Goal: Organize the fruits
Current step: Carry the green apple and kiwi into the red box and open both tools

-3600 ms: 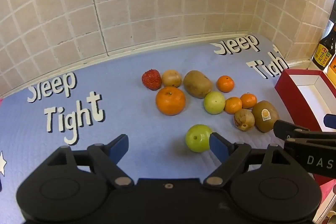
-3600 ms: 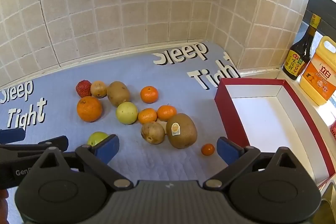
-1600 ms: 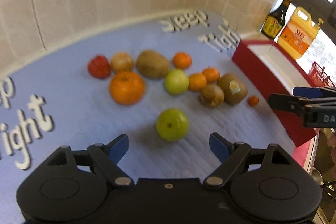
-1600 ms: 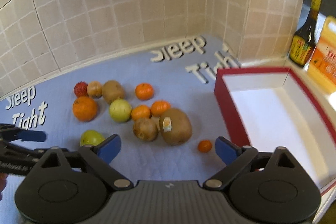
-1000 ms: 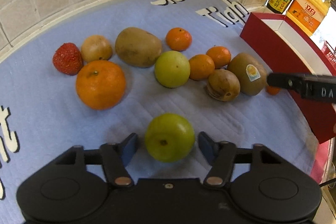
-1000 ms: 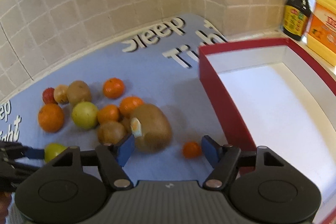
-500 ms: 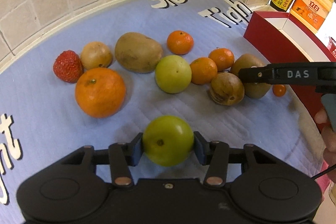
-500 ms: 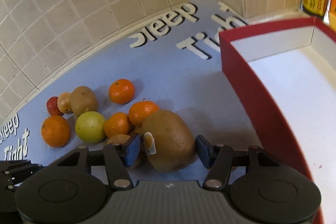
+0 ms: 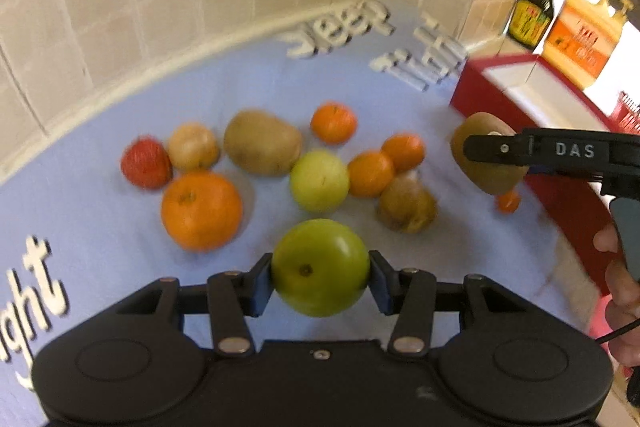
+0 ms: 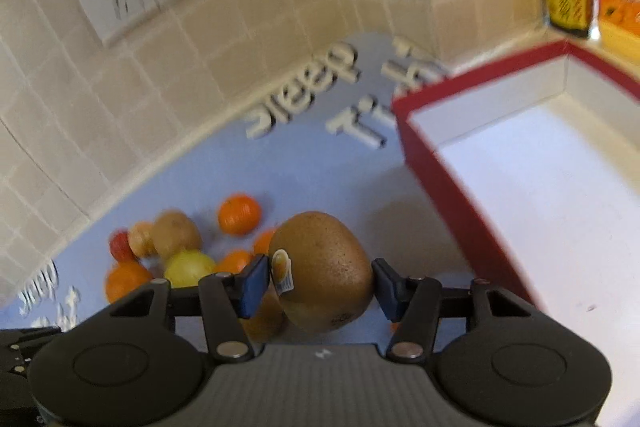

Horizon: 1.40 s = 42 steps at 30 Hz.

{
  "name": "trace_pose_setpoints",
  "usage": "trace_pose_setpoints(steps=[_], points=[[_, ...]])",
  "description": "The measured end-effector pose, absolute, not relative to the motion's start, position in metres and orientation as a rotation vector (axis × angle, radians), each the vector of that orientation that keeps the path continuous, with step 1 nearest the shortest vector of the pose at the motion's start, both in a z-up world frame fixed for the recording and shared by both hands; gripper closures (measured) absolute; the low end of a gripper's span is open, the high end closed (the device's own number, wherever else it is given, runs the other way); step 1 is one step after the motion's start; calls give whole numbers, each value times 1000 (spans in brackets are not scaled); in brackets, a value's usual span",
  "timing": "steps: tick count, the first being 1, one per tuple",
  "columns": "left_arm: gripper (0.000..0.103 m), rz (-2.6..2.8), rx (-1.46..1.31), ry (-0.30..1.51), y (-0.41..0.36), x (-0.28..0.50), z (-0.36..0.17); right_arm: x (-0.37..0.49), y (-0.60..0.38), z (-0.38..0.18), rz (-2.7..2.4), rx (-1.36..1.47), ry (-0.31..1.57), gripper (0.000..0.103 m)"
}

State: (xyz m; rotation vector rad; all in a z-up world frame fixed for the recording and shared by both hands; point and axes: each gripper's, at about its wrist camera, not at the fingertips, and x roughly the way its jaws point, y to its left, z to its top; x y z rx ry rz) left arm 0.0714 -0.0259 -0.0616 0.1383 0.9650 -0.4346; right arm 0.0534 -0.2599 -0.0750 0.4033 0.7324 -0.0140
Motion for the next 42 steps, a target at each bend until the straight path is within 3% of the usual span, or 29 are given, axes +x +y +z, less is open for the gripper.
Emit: trace_pose_setpoints(steps=[8,14,25,32,42], points=[[45,-582,169,730,-78,85,22,13,-318,3,-138,446,490,45],[45,-765,174,628,-152,119,59,-8,-376,32,-317,412,416,45],[45,-935,215,900,-289,179,-39,7,-445,-57,-513,559,653,45],[45,-957,271,988,-313,172,-78,15,-450,-99,-542,585,742,45],[45,-956,313,1042,-328,166,-98,23,-445,-105,-567,532,777,45]])
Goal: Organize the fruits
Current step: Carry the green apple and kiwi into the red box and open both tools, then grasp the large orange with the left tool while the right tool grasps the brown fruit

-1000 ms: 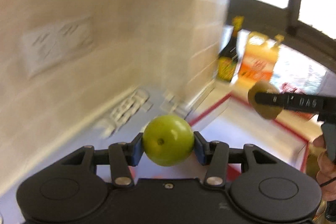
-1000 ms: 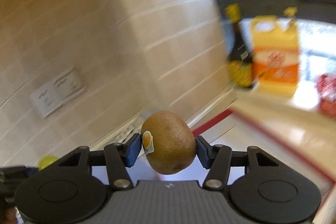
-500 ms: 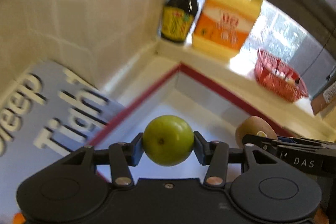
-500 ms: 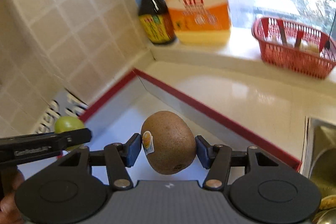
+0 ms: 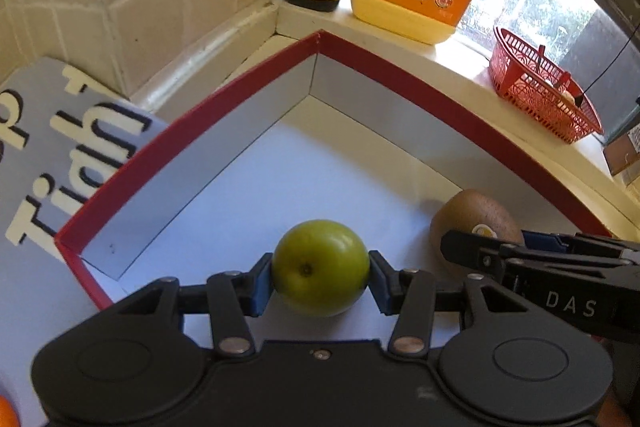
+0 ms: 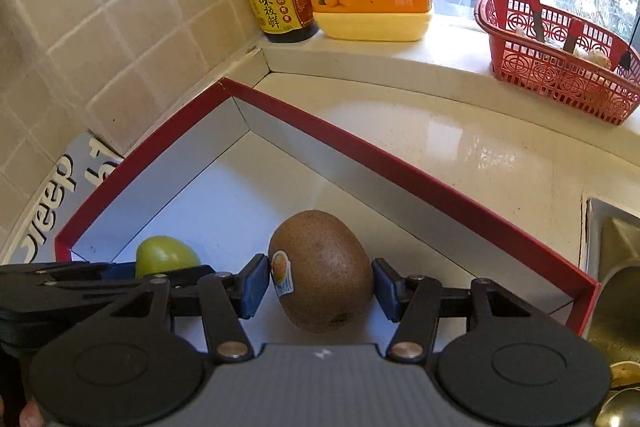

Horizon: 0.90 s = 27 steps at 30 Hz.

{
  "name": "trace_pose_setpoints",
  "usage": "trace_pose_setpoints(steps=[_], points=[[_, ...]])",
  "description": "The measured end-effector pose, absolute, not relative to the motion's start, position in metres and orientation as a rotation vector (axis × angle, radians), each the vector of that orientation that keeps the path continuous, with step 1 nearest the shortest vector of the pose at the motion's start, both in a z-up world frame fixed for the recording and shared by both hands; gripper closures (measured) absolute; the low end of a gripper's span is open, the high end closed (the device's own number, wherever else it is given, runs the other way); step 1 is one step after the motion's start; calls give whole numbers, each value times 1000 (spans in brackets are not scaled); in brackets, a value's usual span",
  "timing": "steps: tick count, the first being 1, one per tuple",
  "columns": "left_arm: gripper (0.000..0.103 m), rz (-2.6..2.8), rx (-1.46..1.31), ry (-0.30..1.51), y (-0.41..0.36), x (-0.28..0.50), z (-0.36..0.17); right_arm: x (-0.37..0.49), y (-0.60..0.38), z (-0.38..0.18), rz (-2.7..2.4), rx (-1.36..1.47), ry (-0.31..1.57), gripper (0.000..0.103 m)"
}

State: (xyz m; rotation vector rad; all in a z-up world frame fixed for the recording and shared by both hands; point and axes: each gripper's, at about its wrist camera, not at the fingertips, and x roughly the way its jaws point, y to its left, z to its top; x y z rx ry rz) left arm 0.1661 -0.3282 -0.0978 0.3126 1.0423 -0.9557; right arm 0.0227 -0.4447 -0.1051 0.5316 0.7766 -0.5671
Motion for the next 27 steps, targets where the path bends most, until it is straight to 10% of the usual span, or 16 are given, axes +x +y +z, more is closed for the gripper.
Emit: trace_pose_setpoints(steps=[12,27], points=[[33,-943,234,917,-276,158,-26,4,-427,-43,-527,477,655,43],[21,-427,10,560,0,101,129,-2,-290,70,-145,258,462,40]])
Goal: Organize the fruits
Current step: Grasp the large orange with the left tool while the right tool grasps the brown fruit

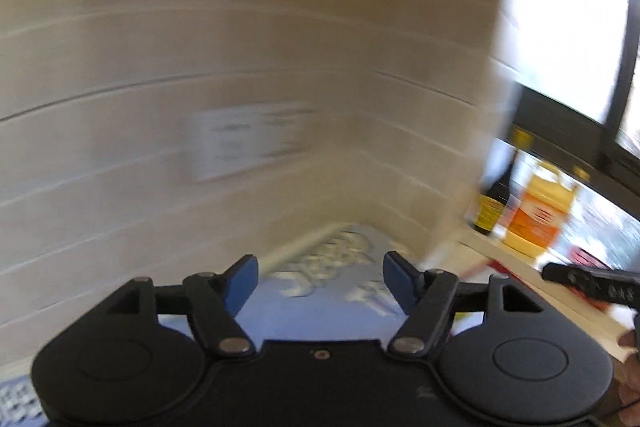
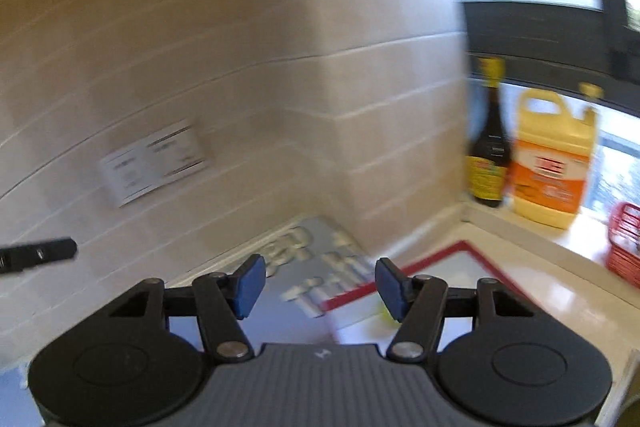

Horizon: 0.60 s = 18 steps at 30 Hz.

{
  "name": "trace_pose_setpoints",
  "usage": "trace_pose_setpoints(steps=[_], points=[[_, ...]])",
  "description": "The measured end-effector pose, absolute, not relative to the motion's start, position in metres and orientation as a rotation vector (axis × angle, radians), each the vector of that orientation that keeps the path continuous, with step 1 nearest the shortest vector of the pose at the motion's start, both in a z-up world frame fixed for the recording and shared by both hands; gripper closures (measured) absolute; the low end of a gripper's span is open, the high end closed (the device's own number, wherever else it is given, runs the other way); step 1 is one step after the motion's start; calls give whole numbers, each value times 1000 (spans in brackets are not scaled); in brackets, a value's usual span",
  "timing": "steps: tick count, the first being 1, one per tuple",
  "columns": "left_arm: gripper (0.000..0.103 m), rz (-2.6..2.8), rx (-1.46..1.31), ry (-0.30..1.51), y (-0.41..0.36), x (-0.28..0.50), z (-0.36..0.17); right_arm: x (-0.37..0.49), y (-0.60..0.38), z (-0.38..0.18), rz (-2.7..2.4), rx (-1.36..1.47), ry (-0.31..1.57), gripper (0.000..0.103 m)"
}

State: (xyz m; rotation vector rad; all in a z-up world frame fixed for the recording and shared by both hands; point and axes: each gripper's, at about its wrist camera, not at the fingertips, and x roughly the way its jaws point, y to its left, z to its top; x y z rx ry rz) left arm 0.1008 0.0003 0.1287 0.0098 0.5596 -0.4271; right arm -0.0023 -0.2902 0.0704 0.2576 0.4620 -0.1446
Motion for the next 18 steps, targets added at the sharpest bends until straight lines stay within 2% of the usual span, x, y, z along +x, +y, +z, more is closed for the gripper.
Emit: trace_pose_setpoints(steps=[5,9,18], points=[[21,-280,-21,586,62,91,116,15,-240,58,-29,193,533,40],[21,-225,-54,661,88,85,78,27,-212,36,22,164,610,40],[21,-241,-34,829,77,88,-9,36,-184,-32,77,126,774,40]])
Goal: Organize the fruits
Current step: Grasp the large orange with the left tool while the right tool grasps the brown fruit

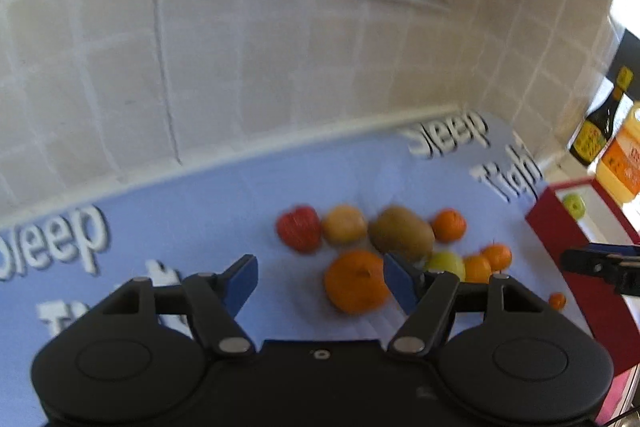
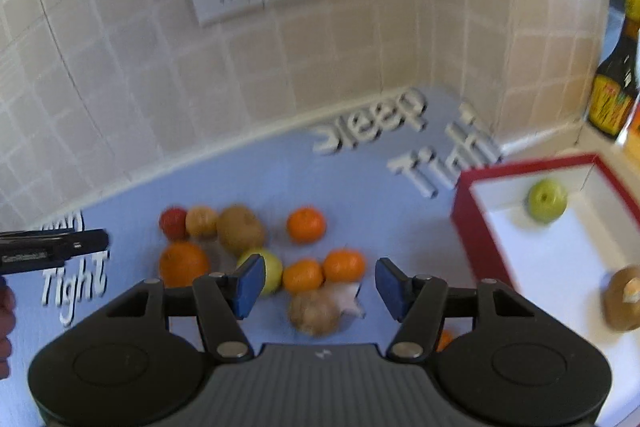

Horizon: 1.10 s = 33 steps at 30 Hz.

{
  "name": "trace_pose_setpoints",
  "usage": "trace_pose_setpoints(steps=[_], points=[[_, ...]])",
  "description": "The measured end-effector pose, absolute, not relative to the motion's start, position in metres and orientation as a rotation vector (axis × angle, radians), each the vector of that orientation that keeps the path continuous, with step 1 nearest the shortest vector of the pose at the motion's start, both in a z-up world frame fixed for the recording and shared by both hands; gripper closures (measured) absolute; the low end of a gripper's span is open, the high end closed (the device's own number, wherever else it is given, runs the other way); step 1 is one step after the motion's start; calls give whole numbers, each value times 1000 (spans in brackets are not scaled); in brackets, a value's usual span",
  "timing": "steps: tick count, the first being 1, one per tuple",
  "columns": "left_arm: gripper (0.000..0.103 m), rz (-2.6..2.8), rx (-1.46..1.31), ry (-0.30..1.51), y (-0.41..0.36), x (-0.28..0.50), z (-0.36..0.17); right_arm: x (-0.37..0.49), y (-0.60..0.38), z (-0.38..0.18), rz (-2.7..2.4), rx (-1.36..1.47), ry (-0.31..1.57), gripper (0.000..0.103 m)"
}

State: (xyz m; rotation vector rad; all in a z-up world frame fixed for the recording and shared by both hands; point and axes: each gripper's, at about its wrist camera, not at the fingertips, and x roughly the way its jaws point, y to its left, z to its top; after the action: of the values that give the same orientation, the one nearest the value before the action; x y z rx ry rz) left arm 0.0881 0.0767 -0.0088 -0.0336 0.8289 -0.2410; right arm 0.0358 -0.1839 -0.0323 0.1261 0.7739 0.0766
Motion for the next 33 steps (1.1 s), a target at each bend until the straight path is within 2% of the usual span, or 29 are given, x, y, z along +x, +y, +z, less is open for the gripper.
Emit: trace_pose_setpoints(steps=[9,23,27,30,33], points=[[21,-275,-37,929,59,111,-54,58,-170,-78,103,115,881,40],[21,-301,-33,999,39,142,-86,88,-168,-114,92,107,952,40],[21,-301,2,999,33,144,-89,91,-170,-120,96,132,970,44],[33,-306,12,994,31,145,-89,91,-170,-120,97,133,966,47],[34,-306,24,987,31,143,-88,92,-170,-120,104,132,965,51]])
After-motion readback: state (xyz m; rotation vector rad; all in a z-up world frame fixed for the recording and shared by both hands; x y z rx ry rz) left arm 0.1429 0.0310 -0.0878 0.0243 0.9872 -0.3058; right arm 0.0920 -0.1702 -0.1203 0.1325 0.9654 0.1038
